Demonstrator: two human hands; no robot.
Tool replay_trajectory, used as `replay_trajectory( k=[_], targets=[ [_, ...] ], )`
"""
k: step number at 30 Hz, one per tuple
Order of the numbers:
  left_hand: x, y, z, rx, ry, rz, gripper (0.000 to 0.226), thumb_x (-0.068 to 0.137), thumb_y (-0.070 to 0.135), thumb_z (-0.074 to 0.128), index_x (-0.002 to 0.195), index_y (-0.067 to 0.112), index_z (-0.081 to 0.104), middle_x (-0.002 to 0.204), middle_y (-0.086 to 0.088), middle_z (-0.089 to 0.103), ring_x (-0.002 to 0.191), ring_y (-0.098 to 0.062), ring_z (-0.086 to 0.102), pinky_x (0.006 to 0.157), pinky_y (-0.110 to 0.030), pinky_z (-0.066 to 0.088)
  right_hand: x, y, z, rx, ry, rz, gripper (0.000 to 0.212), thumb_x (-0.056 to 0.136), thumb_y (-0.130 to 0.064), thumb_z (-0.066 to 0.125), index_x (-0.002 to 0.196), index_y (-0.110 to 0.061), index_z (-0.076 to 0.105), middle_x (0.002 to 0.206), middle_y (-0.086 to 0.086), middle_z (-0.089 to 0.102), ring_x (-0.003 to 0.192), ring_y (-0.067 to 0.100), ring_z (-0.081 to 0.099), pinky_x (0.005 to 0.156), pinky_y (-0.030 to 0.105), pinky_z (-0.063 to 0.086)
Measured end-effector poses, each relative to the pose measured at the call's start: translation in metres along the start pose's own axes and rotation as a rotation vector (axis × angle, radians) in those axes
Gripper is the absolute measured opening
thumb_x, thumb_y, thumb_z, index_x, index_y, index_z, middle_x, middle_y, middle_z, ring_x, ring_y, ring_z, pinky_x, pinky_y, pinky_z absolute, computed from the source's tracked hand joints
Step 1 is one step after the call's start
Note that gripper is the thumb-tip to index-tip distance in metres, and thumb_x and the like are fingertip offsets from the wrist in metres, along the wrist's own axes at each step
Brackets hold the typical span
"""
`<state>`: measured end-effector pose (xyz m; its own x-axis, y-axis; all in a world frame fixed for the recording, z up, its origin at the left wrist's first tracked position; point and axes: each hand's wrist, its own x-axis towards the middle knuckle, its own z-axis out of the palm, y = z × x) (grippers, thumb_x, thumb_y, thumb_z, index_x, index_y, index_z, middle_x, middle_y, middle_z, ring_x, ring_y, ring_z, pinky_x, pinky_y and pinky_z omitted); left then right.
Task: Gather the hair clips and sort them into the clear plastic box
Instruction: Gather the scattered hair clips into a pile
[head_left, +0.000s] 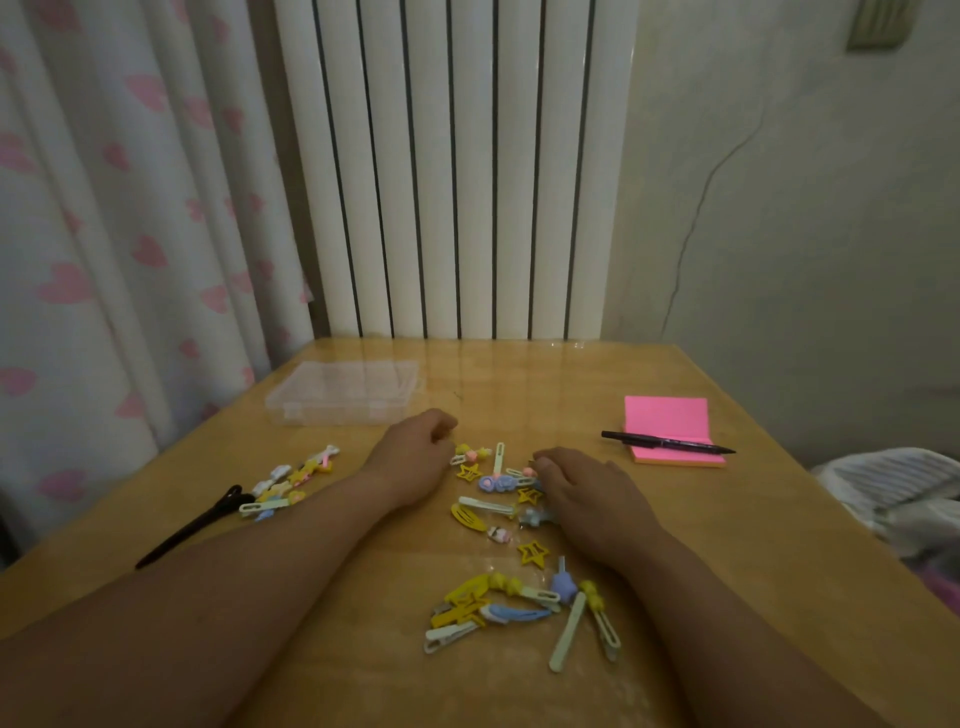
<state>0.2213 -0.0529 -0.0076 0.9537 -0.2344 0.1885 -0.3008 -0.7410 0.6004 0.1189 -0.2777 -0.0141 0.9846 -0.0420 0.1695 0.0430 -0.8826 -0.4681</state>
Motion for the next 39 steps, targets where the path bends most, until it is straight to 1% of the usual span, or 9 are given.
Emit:
replay_trajectory(
  k=[3,9,14,18,21,25,30,35,39],
  targets=[
    [-0.003,0.000,-0.001,-0.141,0.028,0.068,0.030,0.102,0.013,0.057,0.127,0.023,0.070,0.124,-0.003,0.075,0.113,-0.019,0.068,0.105,-0.042,0.054,0.000,0.000,0.000,0.003,0.004,-0.003,0.041,0.112,-0.041,0.029,0.138,-0.032,0.060,0.144,-0.011,0.061,0.134,0.014,0.054,0.120,0.049,0.031],
    [-0.002,0.023,0.007,-0.023,-0.146,0.055,0.042,0.112,0.030,0.041,0.150,0.022,0.059,0.155,-0.003,0.058,0.141,-0.023,0.053,0.113,-0.031,0.041,-0.002,-0.001,-0.003,0.012,-0.003,0.003,0.045,0.112,-0.042,0.030,0.147,-0.031,0.056,0.152,-0.010,0.057,0.140,0.014,0.050,0.124,0.049,0.026],
    [-0.033,0.040,0.008,-0.091,-0.260,0.147,0.055,0.096,0.041,0.034,0.136,0.025,0.068,0.135,0.000,0.069,0.121,-0.018,0.062,0.106,-0.038,0.049,-0.008,-0.005,-0.004,0.114,-0.017,-0.053,0.044,0.112,-0.042,0.035,0.151,-0.032,0.054,0.150,-0.006,0.060,0.136,0.019,0.055,0.110,0.036,0.042],
    [-0.054,0.043,0.007,-0.214,-0.225,0.166,0.050,0.094,0.039,0.038,0.125,0.023,0.074,0.122,0.002,0.074,0.114,-0.016,0.065,0.104,-0.040,0.051,-0.016,-0.011,-0.008,0.256,-0.023,-0.097,0.036,0.112,-0.037,0.039,0.135,-0.032,0.066,0.129,-0.005,0.071,0.117,0.015,0.064,0.101,0.038,0.050],
    [-0.067,0.046,0.006,-0.371,-0.158,0.128,0.043,0.100,0.032,0.040,0.117,0.018,0.078,0.111,0.003,0.079,0.109,-0.014,0.070,0.095,-0.035,0.055,-0.026,-0.015,-0.012,0.487,0.122,-0.061,0.034,0.112,-0.031,0.041,0.123,-0.026,0.073,0.113,-0.006,0.076,0.106,0.008,0.069,0.094,0.035,0.054],
    [-0.084,0.050,0.006,-0.472,-0.147,0.071,0.038,0.111,0.023,0.039,0.112,0.018,0.077,0.100,0.000,0.082,0.101,-0.022,0.072,0.075,-0.031,0.049,-0.036,-0.024,-0.013,0.446,0.113,-0.067,0.039,0.113,-0.036,0.038,0.135,-0.023,0.068,0.129,-0.008,0.068,0.121,0.014,0.062,0.105,0.037,0.049],
    [-0.099,0.054,0.004,-0.459,-0.046,0.026,0.033,0.106,0.035,0.042,0.109,0.024,0.072,0.108,-0.002,0.071,0.101,-0.024,0.067,0.090,-0.048,0.058,-0.054,-0.040,-0.014,0.427,-0.035,-0.073,0.039,0.112,-0.041,0.038,0.122,-0.029,0.074,0.105,-0.009,0.075,0.098,0.010,0.070,0.095,0.041,0.057],
    [-0.110,0.061,0.002,-0.329,-0.180,0.063,0.049,0.101,0.047,0.031,0.116,0.021,0.070,0.116,-0.002,0.070,0.113,-0.023,0.064,0.105,-0.052,0.050,-0.075,-0.040,-0.016,0.526,0.102,-0.068,0.033,0.113,-0.033,0.041,0.127,-0.030,0.071,0.120,-0.011,0.073,0.113,0.004,0.067,0.102,0.037,0.054],
    [-0.122,0.062,0.002,-0.424,-0.227,0.043,0.055,0.098,0.050,0.033,0.124,0.020,0.070,0.121,0.000,0.073,0.118,-0.018,0.066,0.107,-0.051,0.052,-0.084,-0.041,-0.014,0.335,0.061,0.015,0.036,0.113,-0.042,0.037,0.130,-0.029,0.067,0.120,-0.005,0.070,0.109,0.011,0.064,0.101,0.041,0.051]
  ],
)
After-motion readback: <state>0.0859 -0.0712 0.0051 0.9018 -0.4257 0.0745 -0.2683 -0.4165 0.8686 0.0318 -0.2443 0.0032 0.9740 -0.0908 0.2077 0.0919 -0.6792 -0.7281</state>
